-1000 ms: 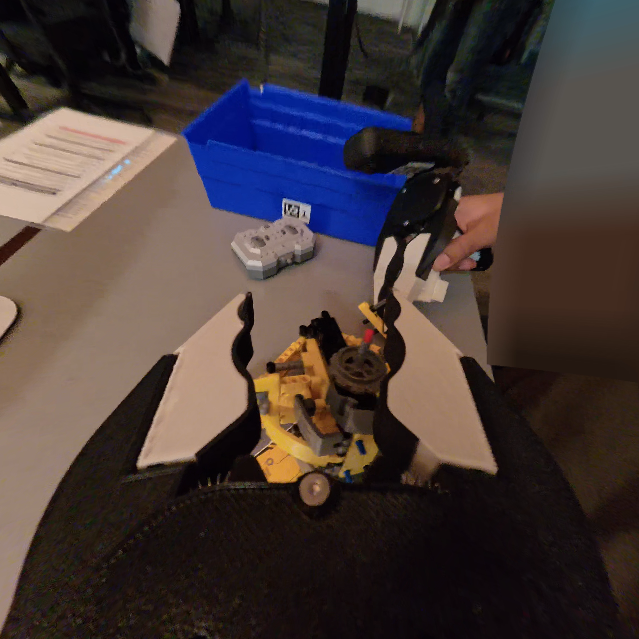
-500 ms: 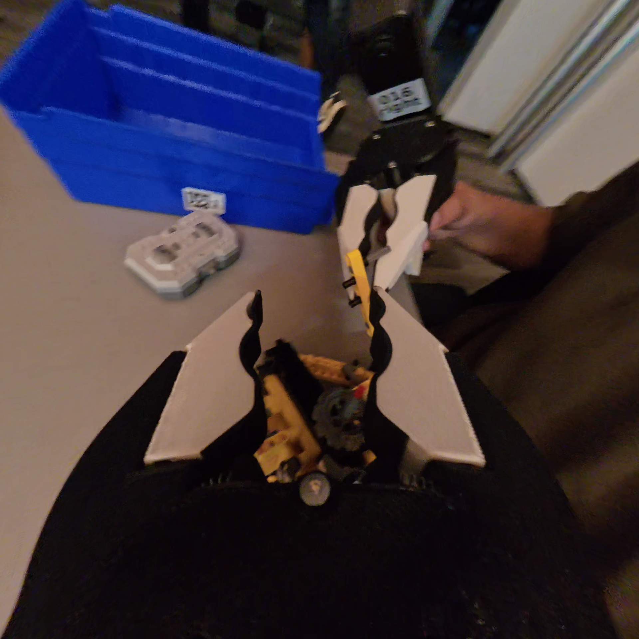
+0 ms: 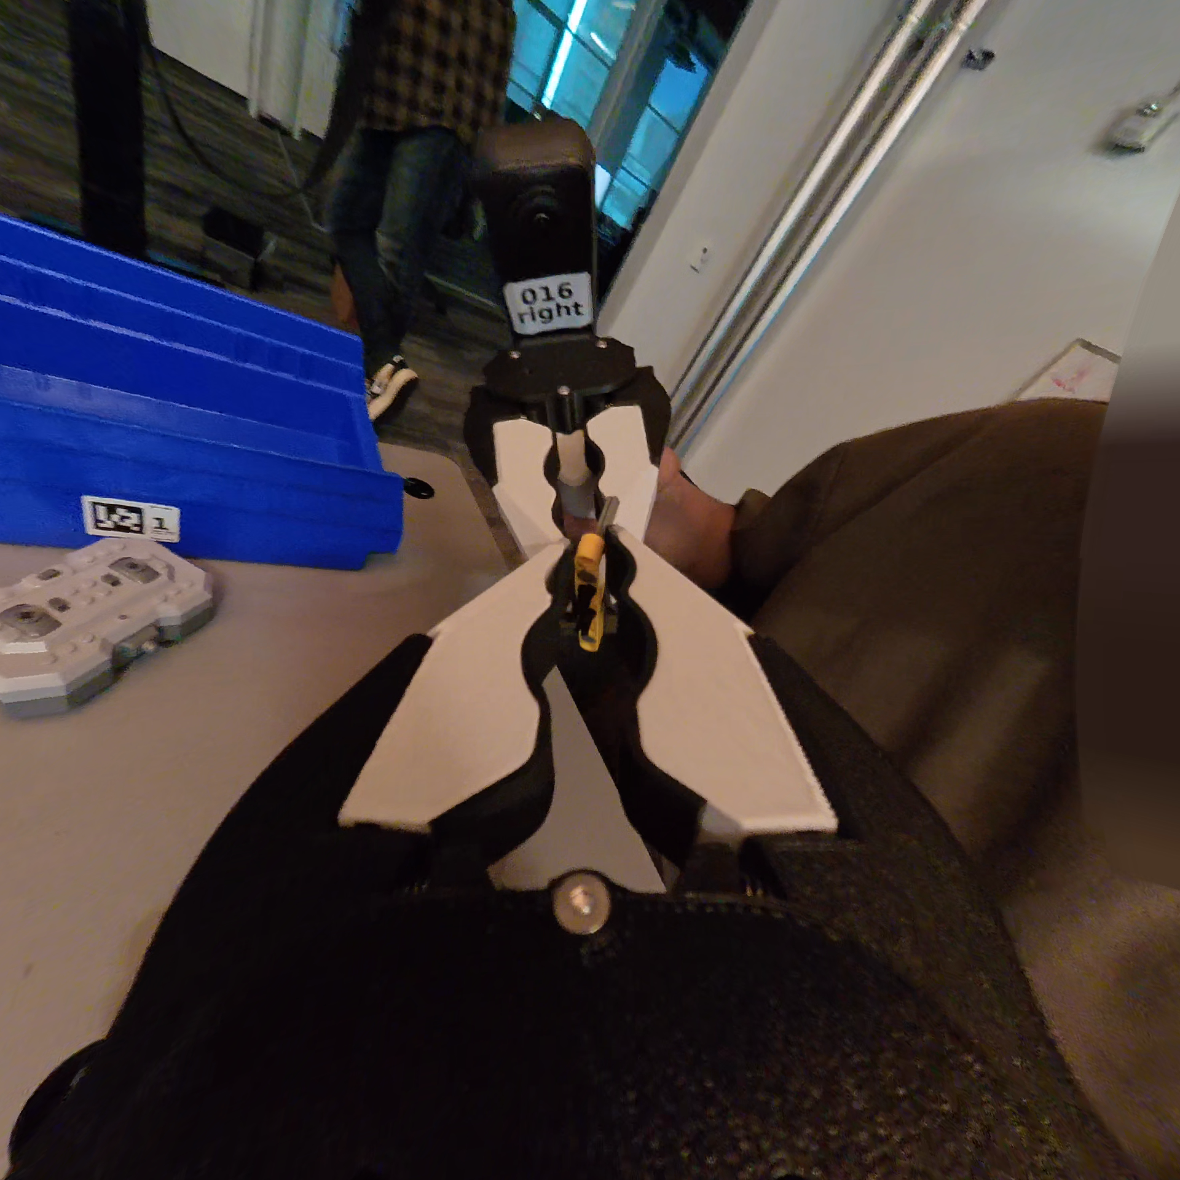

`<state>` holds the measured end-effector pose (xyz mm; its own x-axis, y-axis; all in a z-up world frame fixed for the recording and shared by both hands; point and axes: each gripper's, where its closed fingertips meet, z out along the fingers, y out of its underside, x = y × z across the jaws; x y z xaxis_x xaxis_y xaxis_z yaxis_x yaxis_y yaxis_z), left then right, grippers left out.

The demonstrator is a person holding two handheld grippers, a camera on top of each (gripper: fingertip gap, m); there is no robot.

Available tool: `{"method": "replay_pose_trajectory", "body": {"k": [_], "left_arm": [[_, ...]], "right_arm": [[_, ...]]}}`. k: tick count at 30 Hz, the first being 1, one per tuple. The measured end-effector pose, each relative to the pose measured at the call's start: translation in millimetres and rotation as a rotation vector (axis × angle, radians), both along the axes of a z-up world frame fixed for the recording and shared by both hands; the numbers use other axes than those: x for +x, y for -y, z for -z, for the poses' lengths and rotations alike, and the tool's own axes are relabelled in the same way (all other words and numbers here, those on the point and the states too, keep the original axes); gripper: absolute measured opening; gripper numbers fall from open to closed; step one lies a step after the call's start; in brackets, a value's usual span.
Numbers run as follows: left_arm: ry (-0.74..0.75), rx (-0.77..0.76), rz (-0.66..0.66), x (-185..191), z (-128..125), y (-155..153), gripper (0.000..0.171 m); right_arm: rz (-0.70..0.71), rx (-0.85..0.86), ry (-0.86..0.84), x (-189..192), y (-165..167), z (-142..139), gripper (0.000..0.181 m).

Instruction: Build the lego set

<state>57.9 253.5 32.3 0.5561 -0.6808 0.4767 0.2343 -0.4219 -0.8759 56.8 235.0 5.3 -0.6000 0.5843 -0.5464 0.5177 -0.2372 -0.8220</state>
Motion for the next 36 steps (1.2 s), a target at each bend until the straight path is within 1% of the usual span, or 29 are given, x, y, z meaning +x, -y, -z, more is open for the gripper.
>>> {"method": "replay_pose_trajectory", "body": {"k": [3, 4, 5, 7, 10, 12, 15, 18, 19, 20, 21, 22, 24, 25, 27, 28, 31, 33, 36], "left_arm": [[0.032, 0.030, -0.089, -11, -9, -4, 0.005], [0.052, 0.036, -0.104, -13, -13, -4, 0.005], [0.066, 0.037, -0.119, -15, -15, -5, 0.005], [0.048, 0.035, -0.132, -15, -13, -6, 0.005], [0.025, 0.023, -0.151, -12, -9, -9, 0.005], [0.023, 0.014, -0.154, -11, -7, -12, 0.004], [0.038, 0.005, -0.144, -11, -3, -14, 0.004], [0.063, -0.009, -0.143, -14, 0, -15, 0.006], [0.055, -0.013, -0.173, -18, 3, -18, 0.013], [0.022, -0.024, -0.215, -25, 9, -23, 0.032], [-0.035, -0.042, -0.261, -34, 18, -27, 0.042], [-0.110, -0.058, -0.298, -44, 30, -30, 0.041], [-0.243, -0.096, -0.335, -61, 54, -33, 0.032], [-0.286, -0.128, -0.326, -66, 67, -33, 0.030], [-0.342, -0.195, -0.238, -69, 87, -31, 0.030], [-0.375, -0.204, -0.176, -69, 94, -29, 0.030], [-0.492, -0.182, -0.069, -81, 111, -33, 0.029], [-0.501, -0.208, 0.041, -84, 122, -31, 0.026], [-0.441, -0.227, 0.190, -83, 129, -29, 0.020]], "right_arm": [[0.110, -0.012, -0.067, -7, -11, -12, 0.008], [0.145, -0.008, -0.102, -9, -15, -17, 0.010], [0.170, 0.006, -0.133, -10, -18, -20, 0.013], [0.196, 0.068, -0.178, -10, -20, -23, 0.013], [0.213, 0.187, -0.214, -12, -23, -22, 0.012], [0.194, 0.245, -0.202, -13, -21, -18, 0.010], [0.154, 0.272, -0.177, -14, -18, -13, 0.008], [0.136, 0.265, -0.124, -17, -22, -8, 0.006], [0.140, 0.269, -0.100, -18, -25, -6, 0.006], [0.153, 0.284, -0.076, -20, -30, -2, 0.006], [0.174, 0.309, -0.049, -22, -35, 4, 0.006], [0.200, 0.340, -0.016, -25, -41, 11, 0.006], [0.236, 0.386, 0.081, -27, -48, 28, 0.006], [0.246, 0.389, 0.134, -28, -49, 35, 0.006], [0.249, 0.374, 0.225, -29, -48, 48, 0.006], [0.246, 0.366, 0.264, -31, -47, 54, 0.006], [0.244, 0.374, 0.370, -37, -47, 71, 0.006], [0.252, 0.393, 0.425, -41, -48, 81, 0.006], [0.262, 0.416, 0.491, -44, -48, 93, 0.006]]}}
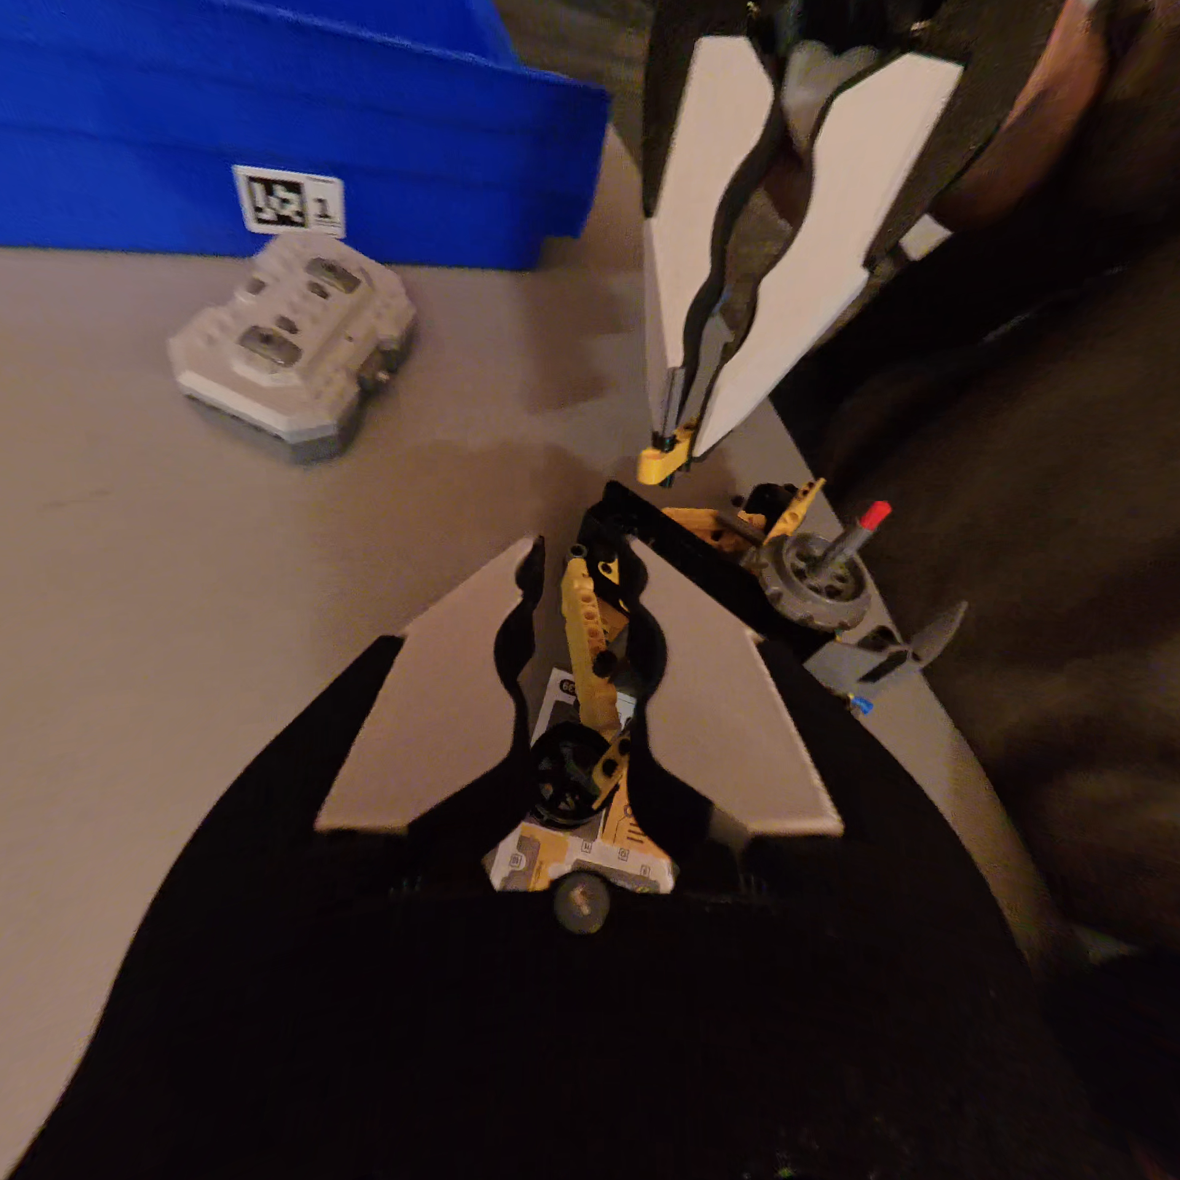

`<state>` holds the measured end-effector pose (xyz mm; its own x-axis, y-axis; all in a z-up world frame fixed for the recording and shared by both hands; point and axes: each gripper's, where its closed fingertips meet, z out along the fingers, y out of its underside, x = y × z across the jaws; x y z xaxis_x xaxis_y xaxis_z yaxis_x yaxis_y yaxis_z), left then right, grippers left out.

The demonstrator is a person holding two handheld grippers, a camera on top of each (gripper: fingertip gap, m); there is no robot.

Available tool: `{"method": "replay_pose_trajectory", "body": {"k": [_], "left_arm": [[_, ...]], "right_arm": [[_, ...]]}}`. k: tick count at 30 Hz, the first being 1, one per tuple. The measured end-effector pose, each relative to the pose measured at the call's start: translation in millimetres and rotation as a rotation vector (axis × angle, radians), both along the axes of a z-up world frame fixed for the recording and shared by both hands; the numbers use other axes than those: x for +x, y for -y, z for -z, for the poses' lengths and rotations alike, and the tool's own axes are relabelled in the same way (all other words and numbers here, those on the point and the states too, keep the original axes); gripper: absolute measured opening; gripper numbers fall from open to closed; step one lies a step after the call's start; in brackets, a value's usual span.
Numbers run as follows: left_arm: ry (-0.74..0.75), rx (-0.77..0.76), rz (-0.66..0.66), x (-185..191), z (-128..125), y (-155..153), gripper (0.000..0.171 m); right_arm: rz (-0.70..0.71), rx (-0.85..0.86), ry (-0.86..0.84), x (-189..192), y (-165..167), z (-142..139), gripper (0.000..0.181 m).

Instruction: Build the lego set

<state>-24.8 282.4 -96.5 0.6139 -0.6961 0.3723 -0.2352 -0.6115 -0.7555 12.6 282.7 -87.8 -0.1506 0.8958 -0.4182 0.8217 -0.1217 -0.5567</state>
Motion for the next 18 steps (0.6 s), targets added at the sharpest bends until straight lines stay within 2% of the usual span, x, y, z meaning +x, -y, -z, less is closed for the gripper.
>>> {"method": "replay_pose_trajectory", "body": {"k": [3, 5, 7, 12, 14, 18], "left_arm": [[-0.007, -0.037, 0.102, 4, 12, 3, 0.026], [-0.072, -0.113, 0.149, 3, 29, 8, 0.044], [-0.079, -0.111, 0.189, 7, 32, 9, 0.040], [0.072, -0.097, 0.243, 22, 14, 8, 0.018], [0.046, -0.096, 0.227, 20, 18, 7, 0.017], [0.062, -0.098, 0.193, 14, 18, 2, 0.026]], "right_arm": [[0.028, 0.012, 0.048, -2, -1, 8, 0.006], [0.042, 0.010, 0.075, -4, -2, 12, 0.006], [0.050, 0.008, 0.107, -4, -2, 17, 0.006], [0.050, 0.014, 0.153, -7, -1, 24, 0.006], [0.045, 0.010, 0.160, -9, -1, 25, 0.006], [0.031, 0.004, 0.166, -13, 1, 24, 0.006]]}}
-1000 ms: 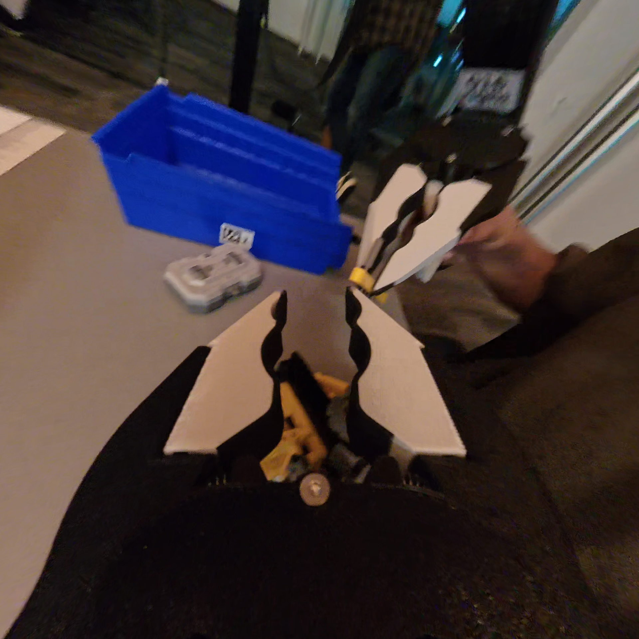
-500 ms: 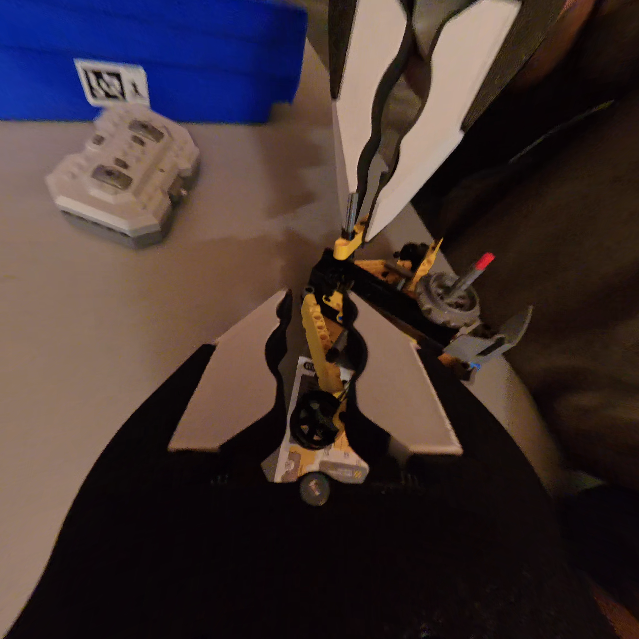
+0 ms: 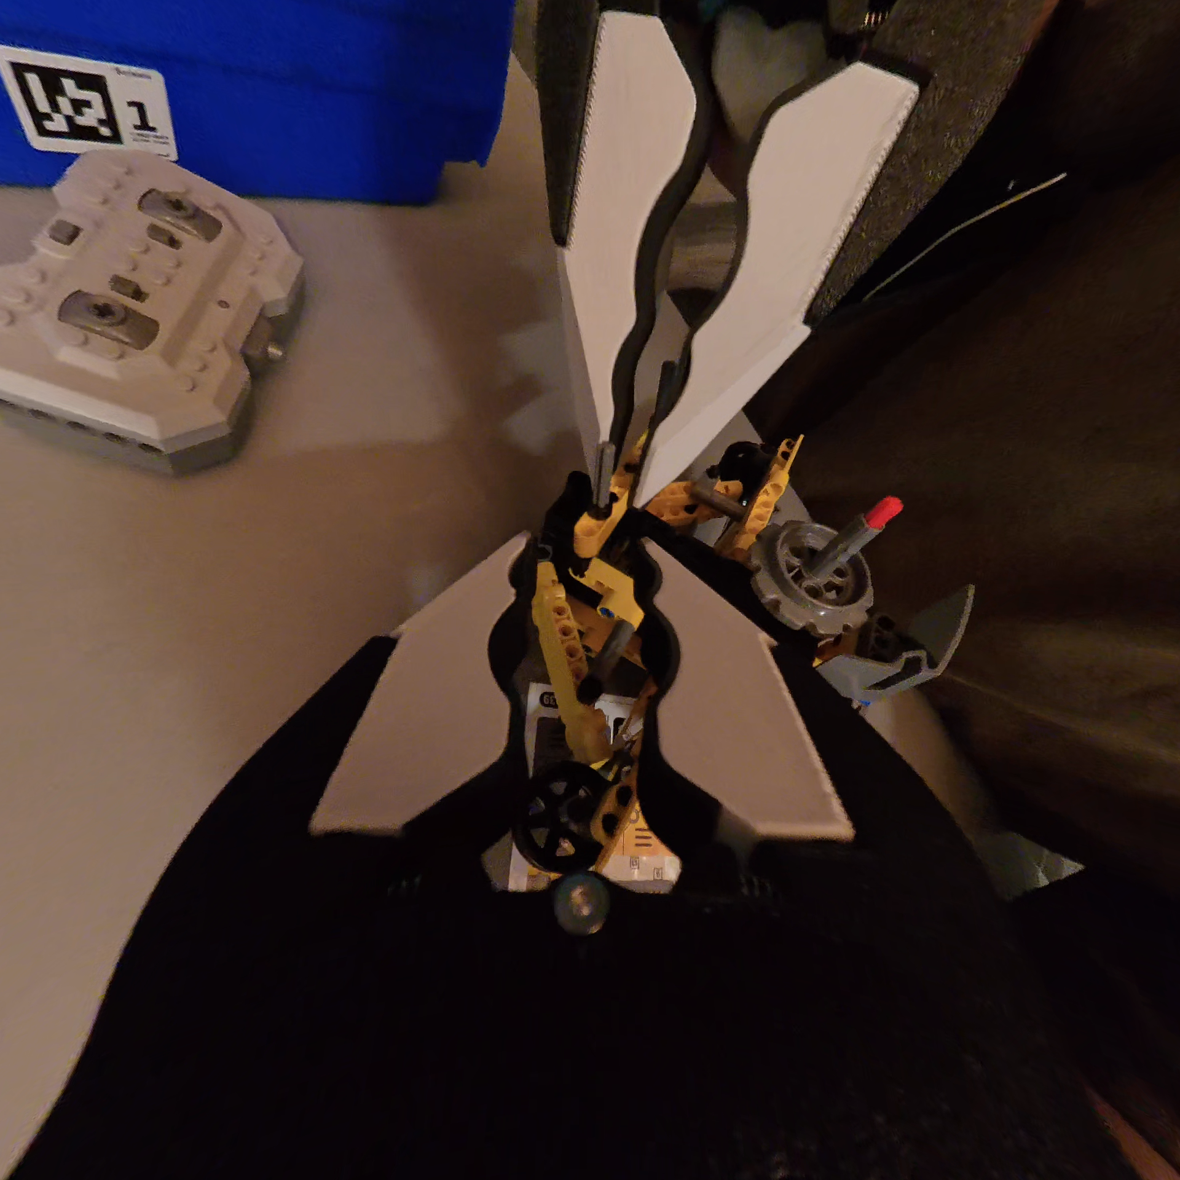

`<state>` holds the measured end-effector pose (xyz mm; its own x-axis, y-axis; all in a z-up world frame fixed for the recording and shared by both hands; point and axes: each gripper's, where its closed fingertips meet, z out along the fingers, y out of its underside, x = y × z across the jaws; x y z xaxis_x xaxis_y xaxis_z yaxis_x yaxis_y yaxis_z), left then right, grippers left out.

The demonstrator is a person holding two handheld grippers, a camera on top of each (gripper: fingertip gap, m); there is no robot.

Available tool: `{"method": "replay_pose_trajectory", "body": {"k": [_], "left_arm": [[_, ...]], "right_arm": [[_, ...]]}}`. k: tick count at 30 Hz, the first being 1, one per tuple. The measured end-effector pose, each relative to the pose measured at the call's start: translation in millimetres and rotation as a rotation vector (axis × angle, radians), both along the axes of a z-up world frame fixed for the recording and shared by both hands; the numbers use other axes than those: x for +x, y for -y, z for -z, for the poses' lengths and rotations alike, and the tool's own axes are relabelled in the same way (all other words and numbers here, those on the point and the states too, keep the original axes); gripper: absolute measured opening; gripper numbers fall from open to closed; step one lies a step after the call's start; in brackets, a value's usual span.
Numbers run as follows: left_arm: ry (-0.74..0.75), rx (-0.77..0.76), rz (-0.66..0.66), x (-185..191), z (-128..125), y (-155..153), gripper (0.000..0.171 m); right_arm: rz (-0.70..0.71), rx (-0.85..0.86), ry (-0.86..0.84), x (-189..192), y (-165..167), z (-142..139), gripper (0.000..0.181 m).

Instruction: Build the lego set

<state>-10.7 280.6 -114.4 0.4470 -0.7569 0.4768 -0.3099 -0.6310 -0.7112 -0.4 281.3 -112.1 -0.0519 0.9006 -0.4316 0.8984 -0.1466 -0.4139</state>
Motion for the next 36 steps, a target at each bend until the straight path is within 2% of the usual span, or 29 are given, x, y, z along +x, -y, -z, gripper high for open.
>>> {"method": "replay_pose_trajectory", "body": {"k": [2, 4, 6, 8, 12, 16, 18, 21, 22, 25, 27, 33, 36], "left_arm": [[0.028, -0.003, -0.010, -3, -3, -1, 0.023], [0.052, 0.013, -0.050, -11, -9, -7, 0.008], [0.051, 0.038, -0.096, -21, -10, -12, 0.005], [0.081, 0.000, -0.080, -21, -10, -7, 0.010], [0.114, -0.116, -0.021, -7, 2, 0, 0.034], [0.200, -0.125, 0.017, 0, -4, 2, 0.028], [0.236, -0.121, 0.006, -2, -8, 0, 0.027], [0.369, -0.132, -0.025, -8, -25, -6, 0.033], [0.399, -0.143, -0.038, -10, -28, -8, 0.030], [0.323, -0.132, -0.039, -10, -13, -7, 0.021], [0.329, -0.155, -0.005, -5, -14, -2, 0.017], [0.271, -0.148, -0.007, -6, -8, 0, 0.020], [0.314, -0.164, -0.008, -7, -11, 0, 0.020]], "right_arm": [[-0.007, 0.004, 0.003, -2, 0, 1, 0.006], [-0.009, 0.004, 0.013, -2, -1, 3, 0.006], [-0.010, -0.007, 0.016, -2, -1, 3, 0.006], [-0.009, -0.006, 0.016, -2, -1, 3, 0.006], [0.008, 0.040, -0.003, -3, -2, 3, 0.006], [0.021, 0.140, -0.048, -3, -2, 3, 0.006], [0.021, 0.178, -0.061, -4, -2, 3, 0.006], [0.012, 0.229, -0.064, -4, -2, 3, 0.006], [0.009, 0.243, -0.061, -4, -2, 3, 0.006], [0.012, 0.268, -0.053, -4, -2, 4, 0.006], [0.020, 0.268, -0.053, -4, -2, 4, 0.006], [0.013, 0.297, -0.032, -3, -1, 8, 0.006], [-0.008, 0.336, -0.030, -2, 0, 9, 0.006]]}}
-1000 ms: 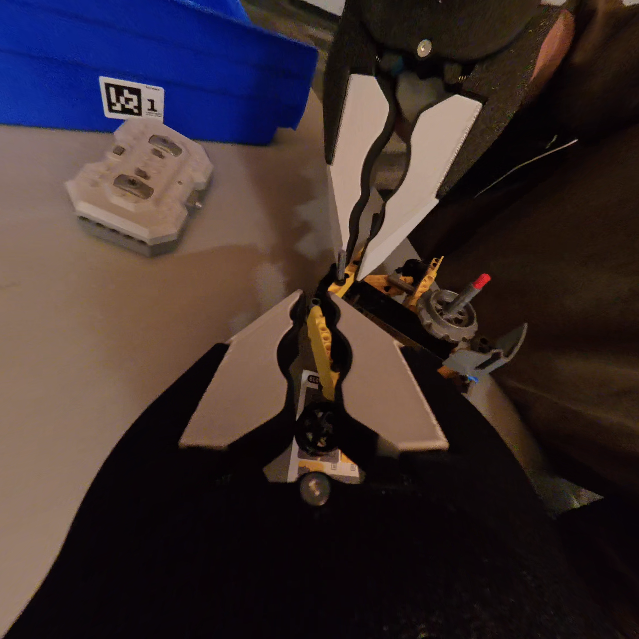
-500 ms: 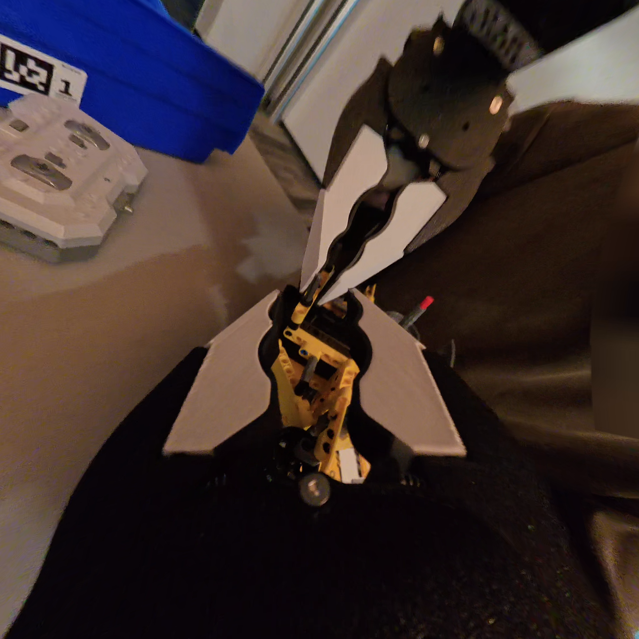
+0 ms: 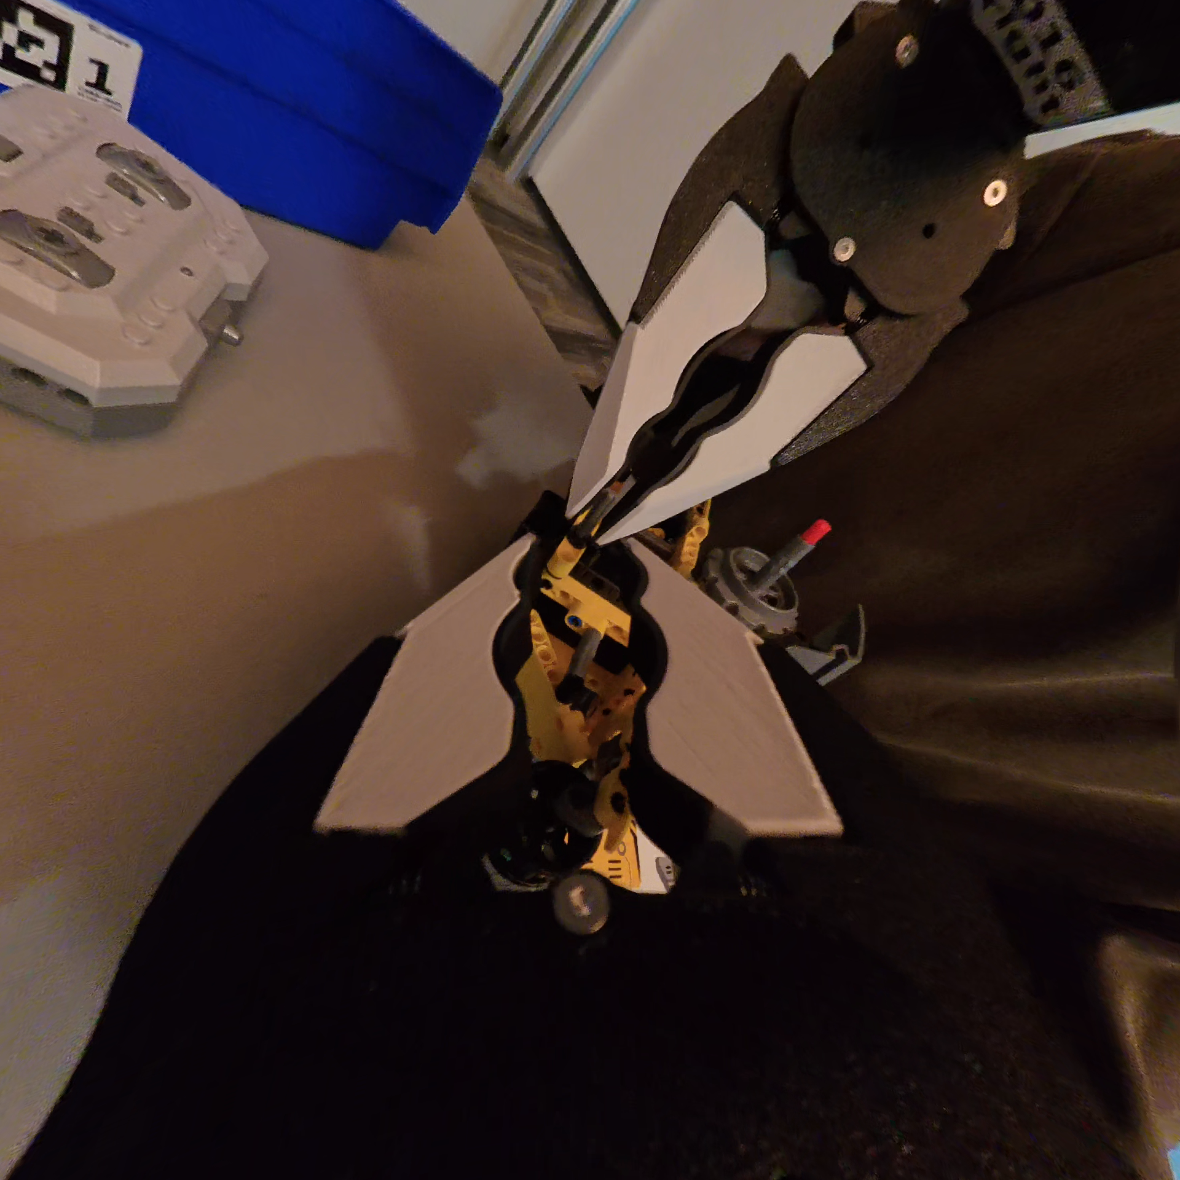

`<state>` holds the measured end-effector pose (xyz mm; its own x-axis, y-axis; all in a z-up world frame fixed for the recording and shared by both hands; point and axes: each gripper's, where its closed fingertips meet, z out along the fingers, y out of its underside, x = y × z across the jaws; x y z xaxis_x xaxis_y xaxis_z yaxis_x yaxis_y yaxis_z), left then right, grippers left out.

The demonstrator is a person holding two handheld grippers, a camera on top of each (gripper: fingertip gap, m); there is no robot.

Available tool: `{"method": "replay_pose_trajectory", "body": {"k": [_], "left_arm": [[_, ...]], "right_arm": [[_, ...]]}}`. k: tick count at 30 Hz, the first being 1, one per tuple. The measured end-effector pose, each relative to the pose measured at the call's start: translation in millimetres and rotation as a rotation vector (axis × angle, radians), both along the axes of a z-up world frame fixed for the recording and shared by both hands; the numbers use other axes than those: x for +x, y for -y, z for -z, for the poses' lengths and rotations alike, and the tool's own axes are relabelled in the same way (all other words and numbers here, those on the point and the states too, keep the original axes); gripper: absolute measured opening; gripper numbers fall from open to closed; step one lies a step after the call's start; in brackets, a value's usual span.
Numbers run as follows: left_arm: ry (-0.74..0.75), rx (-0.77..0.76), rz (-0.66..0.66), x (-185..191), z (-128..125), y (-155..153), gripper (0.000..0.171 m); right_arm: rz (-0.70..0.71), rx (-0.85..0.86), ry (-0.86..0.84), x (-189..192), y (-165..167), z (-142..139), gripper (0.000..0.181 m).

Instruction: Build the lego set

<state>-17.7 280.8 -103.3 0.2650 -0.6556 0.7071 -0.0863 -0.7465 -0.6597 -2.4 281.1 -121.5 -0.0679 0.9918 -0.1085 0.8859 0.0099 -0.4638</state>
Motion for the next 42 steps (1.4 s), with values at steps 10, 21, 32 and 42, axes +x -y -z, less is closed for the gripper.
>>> {"method": "replay_pose_trajectory", "body": {"k": [10, 21, 32, 42], "left_arm": [[-0.078, 0.011, 0.001, 3, 4, 1, 0.012], [-0.116, 0.014, -0.005, 5, 5, 1, 0.010], [-0.145, 0.012, -0.007, 8, 6, 1, 0.009], [-0.185, 0.013, -0.020, 11, 8, -1, 0.006]], "right_arm": [[0.001, -0.129, -0.054, 4, 3, -3, 0.011], [-0.026, -0.202, -0.047, 14, 4, -13, 0.000], [-0.020, -0.264, 0.054, 17, 5, -8, 0.000], [-0.049, -0.226, 0.123, 17, 6, -7, 0.000]]}}
